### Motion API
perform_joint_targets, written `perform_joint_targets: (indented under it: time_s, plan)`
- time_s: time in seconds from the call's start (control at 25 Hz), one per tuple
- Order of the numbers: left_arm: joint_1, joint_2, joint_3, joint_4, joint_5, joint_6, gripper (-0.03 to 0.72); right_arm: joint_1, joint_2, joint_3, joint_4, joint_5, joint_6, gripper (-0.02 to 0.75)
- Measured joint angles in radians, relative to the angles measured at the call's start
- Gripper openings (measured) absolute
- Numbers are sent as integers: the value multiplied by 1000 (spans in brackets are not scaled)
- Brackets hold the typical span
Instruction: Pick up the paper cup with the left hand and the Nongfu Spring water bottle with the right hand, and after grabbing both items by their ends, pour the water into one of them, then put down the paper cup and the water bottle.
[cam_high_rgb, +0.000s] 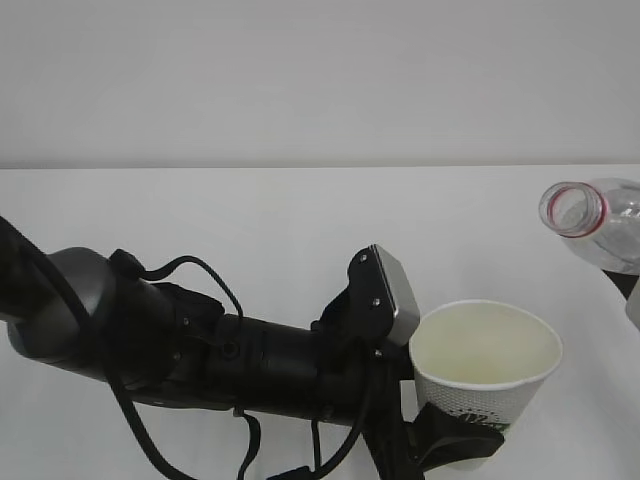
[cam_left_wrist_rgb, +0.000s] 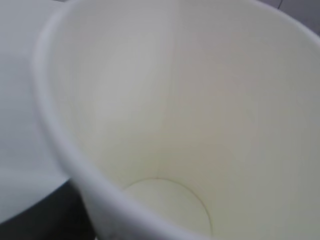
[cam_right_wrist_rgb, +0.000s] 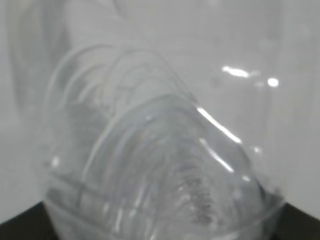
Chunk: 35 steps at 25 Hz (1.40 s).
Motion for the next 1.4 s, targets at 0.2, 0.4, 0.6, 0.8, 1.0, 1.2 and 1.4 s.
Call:
perform_joint_targets:
  time_s: [0.2,0.4,0.6,0.8,1.0,1.2,1.4]
  plan:
    - [0,0,0,0,16,0,521,0,0,0,0,0,-39,469]
    - [0,0,0,0,22,0,520,0,0,0,0,0,-70,469]
    - [0,0,0,0,23,0,520,0,0,0,0,-17,-120,469]
    - [0,0,0,0,23,0,519,0,0,0,0,-39,-184,469]
    - [0,0,0,0,23,0,519,0,0,0,0,-43,-227,469]
    - [0,0,0,0,24,0,519,0,0,0,0,-43,-252,469]
    - [0,0,0,1,24,0,519,0,0,0,20,-43,-276,469]
